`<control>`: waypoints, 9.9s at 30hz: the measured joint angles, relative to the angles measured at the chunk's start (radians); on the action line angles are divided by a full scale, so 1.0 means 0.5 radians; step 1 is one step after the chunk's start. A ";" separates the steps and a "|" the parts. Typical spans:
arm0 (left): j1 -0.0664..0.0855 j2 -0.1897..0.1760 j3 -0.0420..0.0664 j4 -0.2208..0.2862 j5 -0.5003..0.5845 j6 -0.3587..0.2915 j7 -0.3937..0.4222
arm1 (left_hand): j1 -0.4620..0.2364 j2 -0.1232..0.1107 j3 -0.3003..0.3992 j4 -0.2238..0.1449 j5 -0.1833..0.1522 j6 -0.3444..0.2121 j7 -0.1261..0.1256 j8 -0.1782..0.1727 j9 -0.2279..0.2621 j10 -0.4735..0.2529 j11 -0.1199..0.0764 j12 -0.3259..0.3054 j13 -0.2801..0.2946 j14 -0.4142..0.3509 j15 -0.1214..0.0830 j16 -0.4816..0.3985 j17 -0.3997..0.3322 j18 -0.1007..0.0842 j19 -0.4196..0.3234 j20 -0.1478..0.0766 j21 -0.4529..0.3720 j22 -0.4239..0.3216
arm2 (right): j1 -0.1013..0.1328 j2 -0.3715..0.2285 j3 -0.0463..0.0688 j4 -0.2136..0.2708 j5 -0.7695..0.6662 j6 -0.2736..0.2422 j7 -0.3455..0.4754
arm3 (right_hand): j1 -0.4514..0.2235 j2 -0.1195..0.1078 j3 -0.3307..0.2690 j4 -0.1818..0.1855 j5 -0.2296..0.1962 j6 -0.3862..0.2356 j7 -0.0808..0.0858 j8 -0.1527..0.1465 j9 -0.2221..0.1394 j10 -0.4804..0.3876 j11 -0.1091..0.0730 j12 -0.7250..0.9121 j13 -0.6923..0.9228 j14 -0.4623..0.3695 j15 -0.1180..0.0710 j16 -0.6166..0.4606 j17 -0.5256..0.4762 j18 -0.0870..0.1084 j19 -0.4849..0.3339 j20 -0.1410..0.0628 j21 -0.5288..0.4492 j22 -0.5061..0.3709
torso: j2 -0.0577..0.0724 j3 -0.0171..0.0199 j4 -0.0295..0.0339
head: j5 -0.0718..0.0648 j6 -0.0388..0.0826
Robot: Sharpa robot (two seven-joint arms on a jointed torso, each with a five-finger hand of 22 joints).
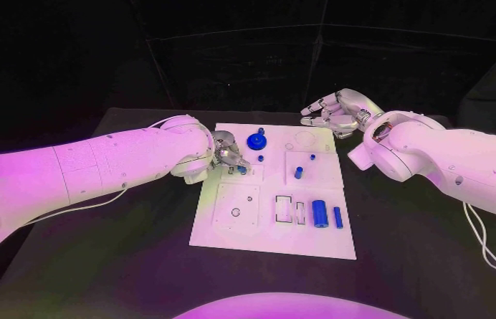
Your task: Assemble the parts on the task board
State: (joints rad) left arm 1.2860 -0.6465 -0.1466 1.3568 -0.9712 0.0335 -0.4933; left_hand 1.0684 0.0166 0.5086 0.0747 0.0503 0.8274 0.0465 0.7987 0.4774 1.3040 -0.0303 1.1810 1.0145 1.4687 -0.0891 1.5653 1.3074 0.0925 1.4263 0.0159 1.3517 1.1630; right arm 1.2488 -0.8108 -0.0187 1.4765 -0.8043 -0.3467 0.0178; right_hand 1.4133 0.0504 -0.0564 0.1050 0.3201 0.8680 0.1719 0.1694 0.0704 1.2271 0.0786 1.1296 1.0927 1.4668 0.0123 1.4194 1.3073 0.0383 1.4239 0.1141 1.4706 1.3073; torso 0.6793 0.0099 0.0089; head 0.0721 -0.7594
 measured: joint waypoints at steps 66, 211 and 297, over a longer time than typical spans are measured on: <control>0.015 0.093 0.006 -0.127 -0.005 0.228 -0.012 | -0.250 -0.016 0.246 -0.091 -0.001 0.072 -0.029 0.061 0.001 0.045 -0.029 0.031 0.007 -0.007 -0.007 -0.001 0.000 0.000 0.007 -0.007 0.000 0.026 | 0.000 0.008 0.000 0.009 -0.048 -0.001 -0.025 | 0.000 0.000 0.000 0.000 0.000 0.000 0.000 0.000 0.000 0.000 0.000 0.000 -0.002 0.000 0.000 0.000 0.000 0.000 -0.007 0.007 0.000 0.000 | -0.001 0.0008 0.000 | -0.009 -0.027; 0.106 0.497 0.189 -1.096 -0.149 0.879 0.049 | -0.054 0.022 -0.890 0.181 0.010 0.022 0.036 -0.170 -0.227 -0.050 0.036 -0.061 -0.188 -0.007 0.022 -0.001 0.000 0.000 -0.020 0.030 -0.074 -0.036 | -0.001 0.061 0.000 -0.028 -0.056 0.008 -0.026 | -0.011 0.011 -0.018 0.018 -0.006 0.000 0.000 0.008 -0.001 -0.014 0.000 -0.023 -0.027 0.000 0.000 -0.027 0.000 0.000 -0.021 0.007 -0.015 0.000 | 0.006 -0.0063 -0.005 | 0.017 0.005; 0.005 -0.101 0.136 -0.142 -0.023 0.286 0.233 | 0.117 -0.009 -0.044 -0.199 0.052 0.051 0.037 -0.116 -0.268 -0.013 0.028 -0.069 -0.224 -0.007 0.022 -0.001 0.000 0.000 -0.014 0.036 -0.066 0.020 | 0.000 0.042 0.000 -0.033 -0.056 0.017 -0.025 | -0.002 0.019 -0.018 0.018 -0.006 0.000 0.000 0.015 -0.001 -0.014 0.000 -0.023 -0.027 0.000 0.000 -0.027 0.000 0.000 -0.028 0.000 -0.023 0.000 | 0.007 -0.0079 -0.002 | 0.045 -0.009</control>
State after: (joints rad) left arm 1.2885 -0.6972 -0.0787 1.2859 -0.9824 0.1767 -0.3768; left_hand 1.1271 0.0120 0.4865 -0.0249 0.0764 0.8529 0.0649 0.7409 0.3436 1.2977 -0.0163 1.1467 0.9027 1.4651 -0.0782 1.5647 1.3074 0.0925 1.4193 0.0340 1.3186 1.1732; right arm 1.2486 -0.7898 -0.0188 1.4599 -0.8325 -0.3381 0.0053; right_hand 1.4121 0.0598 -0.0652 0.1138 0.3172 0.8680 0.1719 0.1770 0.0701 1.2200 0.0787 1.1179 1.0791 1.4668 0.0123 1.4058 1.3073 0.0383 1.4100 0.1143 1.4591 1.3073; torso 0.6829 0.0059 0.0080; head 0.0948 -0.7638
